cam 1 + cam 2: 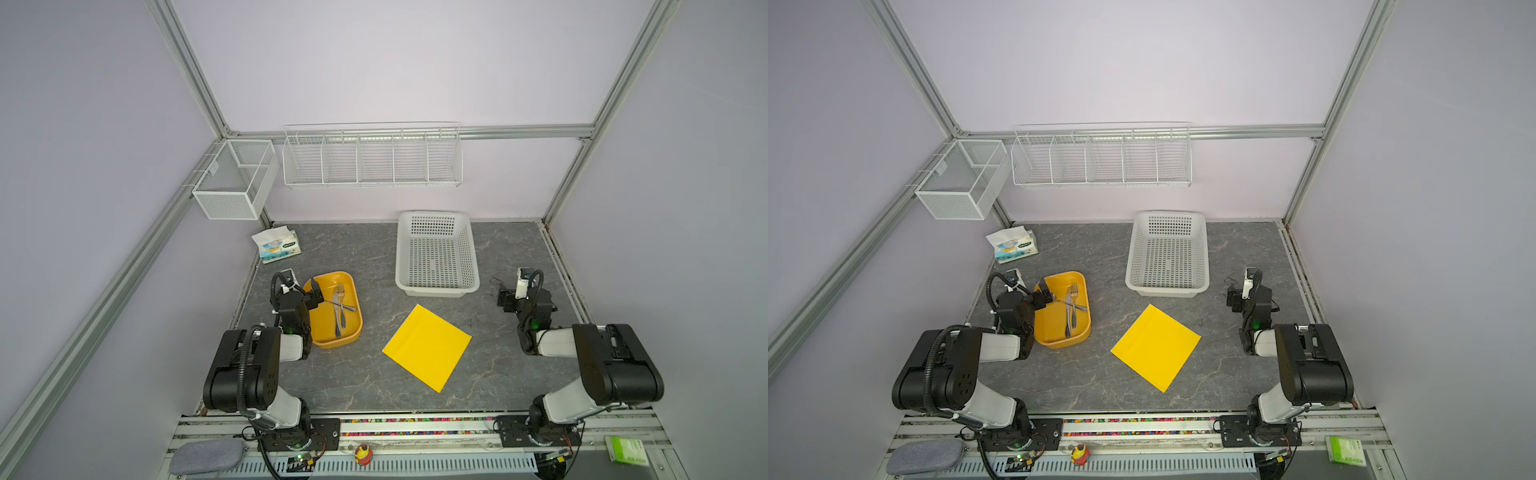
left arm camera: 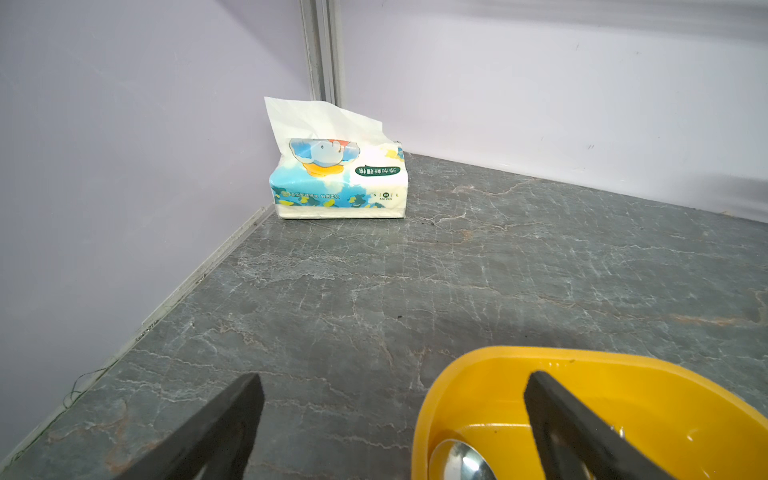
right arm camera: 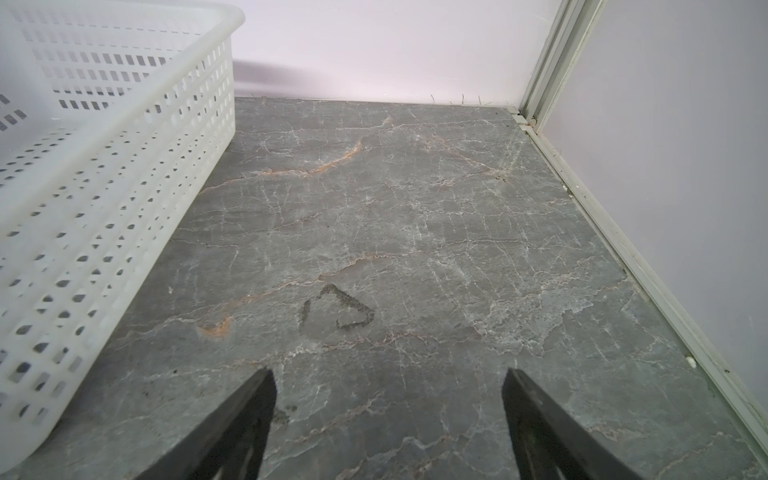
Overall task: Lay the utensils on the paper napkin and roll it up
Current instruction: 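Move the left gripper over the yellow tray while the right gripper rises toward the basket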
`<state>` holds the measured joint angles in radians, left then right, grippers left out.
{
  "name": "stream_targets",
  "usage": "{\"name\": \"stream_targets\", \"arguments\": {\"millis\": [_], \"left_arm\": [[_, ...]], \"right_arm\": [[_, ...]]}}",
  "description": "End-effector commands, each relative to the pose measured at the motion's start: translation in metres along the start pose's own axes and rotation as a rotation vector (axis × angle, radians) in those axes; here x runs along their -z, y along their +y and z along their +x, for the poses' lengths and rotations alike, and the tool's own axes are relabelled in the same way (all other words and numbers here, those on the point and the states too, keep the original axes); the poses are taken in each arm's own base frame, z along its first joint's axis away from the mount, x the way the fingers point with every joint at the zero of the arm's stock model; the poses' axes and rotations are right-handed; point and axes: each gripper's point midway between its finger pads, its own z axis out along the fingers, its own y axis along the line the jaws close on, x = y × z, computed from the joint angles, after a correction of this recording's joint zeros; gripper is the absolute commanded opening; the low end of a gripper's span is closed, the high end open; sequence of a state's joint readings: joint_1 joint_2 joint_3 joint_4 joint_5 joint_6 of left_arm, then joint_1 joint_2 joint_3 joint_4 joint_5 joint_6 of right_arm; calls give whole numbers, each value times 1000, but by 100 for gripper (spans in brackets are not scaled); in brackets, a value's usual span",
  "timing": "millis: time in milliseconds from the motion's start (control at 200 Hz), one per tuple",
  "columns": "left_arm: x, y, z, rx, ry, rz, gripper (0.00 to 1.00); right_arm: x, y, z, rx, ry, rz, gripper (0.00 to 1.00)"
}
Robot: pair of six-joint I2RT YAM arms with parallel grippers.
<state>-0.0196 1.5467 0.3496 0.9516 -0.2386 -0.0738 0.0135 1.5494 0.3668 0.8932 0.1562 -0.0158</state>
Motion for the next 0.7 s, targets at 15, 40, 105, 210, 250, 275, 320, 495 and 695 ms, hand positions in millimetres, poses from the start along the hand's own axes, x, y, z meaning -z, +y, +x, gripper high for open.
{"name": "stream_targets", "arguments": {"millis": [15,40,105,210,250,275,320,495,695], "left_arm": [[-2,0,-6,-3,-15,-7,99],[-2,-1,-7,-3,-16,-5,99],[-2,-1,-7,-2,-16,-5,99],[0,-2,-7,-3,-26,10,99],[4,-2,-7,-1,-37,14,99],[6,-1,-8,3,-51,15,99],[11,1,-10,11,-73,9,99],[25,15,-33,56,-68,-66,99],[48,49,-62,280,15,-273,99]], "right_arm": [[0,1,-9,10,-22,-9,88],[0,0,-10,10,-22,-8,88],[0,1,-8,9,-19,-9,89],[1,2,-9,10,-24,-17,89],[1,5,-10,18,-25,-36,88],[1,6,-10,22,-28,-46,88],[2,9,-11,31,-29,-60,88],[10,11,-29,23,19,-70,88],[23,46,-62,-249,297,-264,89]]}}
